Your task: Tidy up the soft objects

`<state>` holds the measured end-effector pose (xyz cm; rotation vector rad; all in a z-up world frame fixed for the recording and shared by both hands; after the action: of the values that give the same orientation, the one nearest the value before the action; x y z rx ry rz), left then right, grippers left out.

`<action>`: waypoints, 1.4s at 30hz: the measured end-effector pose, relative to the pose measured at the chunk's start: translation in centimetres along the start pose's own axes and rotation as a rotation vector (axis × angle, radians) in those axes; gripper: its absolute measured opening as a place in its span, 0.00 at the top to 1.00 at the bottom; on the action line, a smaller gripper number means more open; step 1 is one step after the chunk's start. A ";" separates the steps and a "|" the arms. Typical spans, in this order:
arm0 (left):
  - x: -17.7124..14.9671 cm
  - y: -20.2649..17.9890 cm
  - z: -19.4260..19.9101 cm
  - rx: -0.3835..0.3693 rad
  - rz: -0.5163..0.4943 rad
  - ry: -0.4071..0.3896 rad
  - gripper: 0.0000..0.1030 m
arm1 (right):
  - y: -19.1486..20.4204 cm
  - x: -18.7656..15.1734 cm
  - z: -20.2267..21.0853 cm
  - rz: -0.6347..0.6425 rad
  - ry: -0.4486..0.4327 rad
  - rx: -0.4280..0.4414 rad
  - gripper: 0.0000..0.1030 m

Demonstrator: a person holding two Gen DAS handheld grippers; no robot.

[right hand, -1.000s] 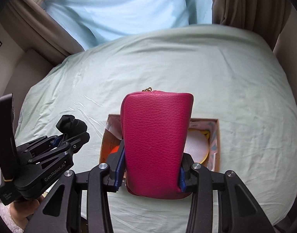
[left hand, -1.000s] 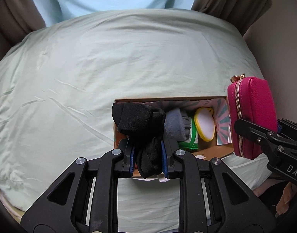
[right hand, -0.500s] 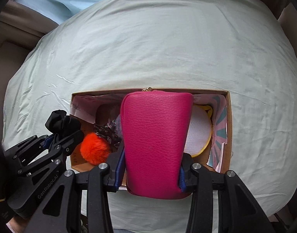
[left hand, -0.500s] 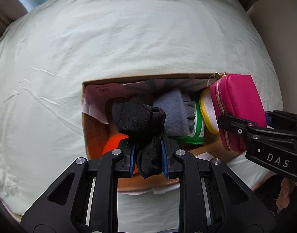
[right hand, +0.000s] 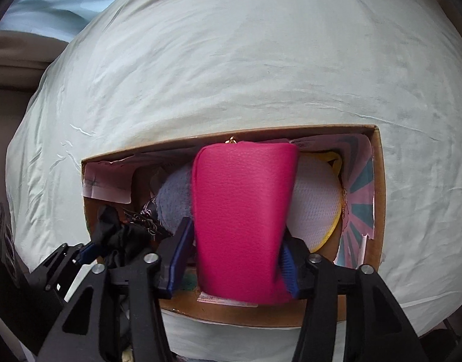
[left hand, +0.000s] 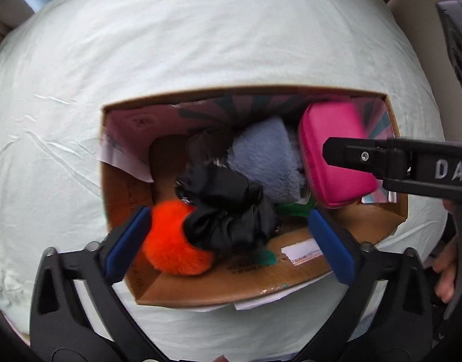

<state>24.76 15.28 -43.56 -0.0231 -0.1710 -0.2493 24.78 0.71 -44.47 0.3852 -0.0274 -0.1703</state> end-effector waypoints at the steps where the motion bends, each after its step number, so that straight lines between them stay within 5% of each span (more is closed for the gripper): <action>1: -0.2 0.0 0.2 -0.002 -0.003 -0.001 0.01 | 0.0 0.1 0.1 -0.009 -0.003 -0.003 0.11; 2: -0.3 0.0 0.3 -0.003 -0.004 0.003 0.01 | 0.0 0.2 0.3 -0.001 -0.012 -0.010 0.00; 7: -1.1 0.5 1.4 0.013 -0.004 -0.009 0.00 | 0.8 -0.5 2.0 0.062 -0.064 -0.068 0.00; 22: -2.1 0.9 10.4 0.048 0.003 -0.163 0.00 | 3.0 -4.0 8.6 0.089 -0.196 -0.029 0.00; 34: -3.4 -1.6 29.9 0.076 0.081 -0.569 0.00 | 4.5 -9.6 27.3 0.228 -0.594 -0.065 0.00; 42: -5.2 -4.6 38.0 0.096 0.129 -0.740 0.00 | 3.2 -14.0 36.6 0.270 -0.820 -0.129 0.00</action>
<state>12.34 13.72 -7.05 -0.0298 -0.9143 -0.0932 9.35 -7.58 -9.33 0.1585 -0.8686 -0.0528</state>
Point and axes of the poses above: each gripper's, at about its wrist camera, not at the fingertips, and z roughly against the way its jaws point, y to its left, x to its top, the point moved 5 cm from there along -z, roughly the way its jaws point, and after that the axes turned 4 degrees about x, right-handed, at the moved point
